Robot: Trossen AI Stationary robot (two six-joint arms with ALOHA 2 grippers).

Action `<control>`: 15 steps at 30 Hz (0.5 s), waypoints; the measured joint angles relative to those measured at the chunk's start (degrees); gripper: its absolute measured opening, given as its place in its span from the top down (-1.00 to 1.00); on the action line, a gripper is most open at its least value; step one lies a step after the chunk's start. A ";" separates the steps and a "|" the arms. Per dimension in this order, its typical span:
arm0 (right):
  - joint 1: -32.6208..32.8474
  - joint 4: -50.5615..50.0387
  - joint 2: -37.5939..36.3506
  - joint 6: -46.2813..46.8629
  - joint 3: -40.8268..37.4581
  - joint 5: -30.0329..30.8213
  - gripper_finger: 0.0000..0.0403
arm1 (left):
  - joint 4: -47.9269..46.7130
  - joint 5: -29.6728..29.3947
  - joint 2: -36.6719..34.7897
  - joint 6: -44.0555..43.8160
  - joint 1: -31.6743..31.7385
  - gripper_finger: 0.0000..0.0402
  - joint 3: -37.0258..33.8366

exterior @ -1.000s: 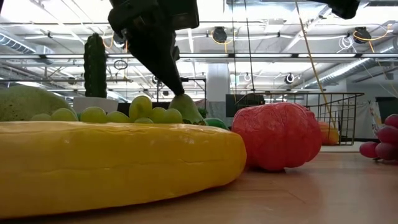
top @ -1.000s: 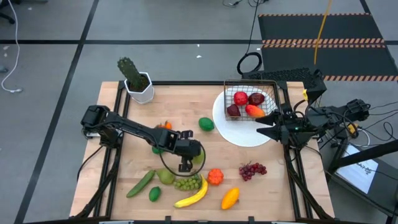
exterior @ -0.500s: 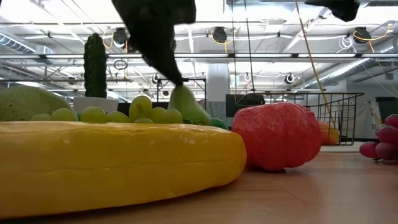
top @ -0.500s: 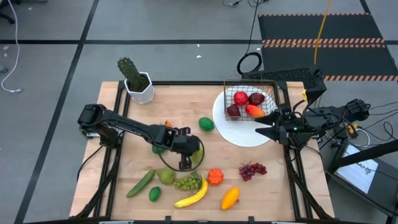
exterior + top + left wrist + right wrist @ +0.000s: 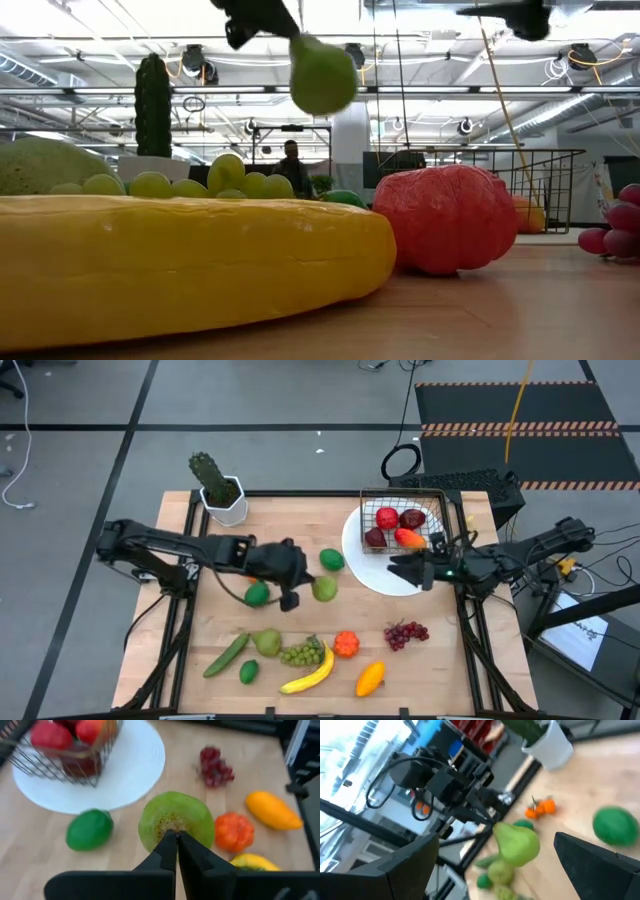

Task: Build produce basket
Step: Put the top right pear into the gold wire basket

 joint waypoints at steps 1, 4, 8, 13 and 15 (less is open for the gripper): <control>0.00 2.95 1.63 -1.78 0.00 1.37 -0.94 | 0.11 0.21 -1.08 0.44 0.41 0.98 0.00; -0.09 12.33 6.39 -8.59 0.00 4.97 -0.94 | 1.32 1.96 -4.11 0.59 1.91 0.97 0.04; -0.09 20.04 12.98 -17.86 2.14 8.10 -0.94 | 2.39 9.37 -6.70 1.22 4.62 0.98 0.15; -1.98 19.09 21.27 -24.52 11.96 6.46 -0.94 | 1.94 16.56 -7.23 2.02 7.67 0.97 0.11; -2.91 14.04 24.79 -26.93 17.91 4.57 -0.94 | 1.85 18.27 -7.15 2.91 8.49 0.98 0.09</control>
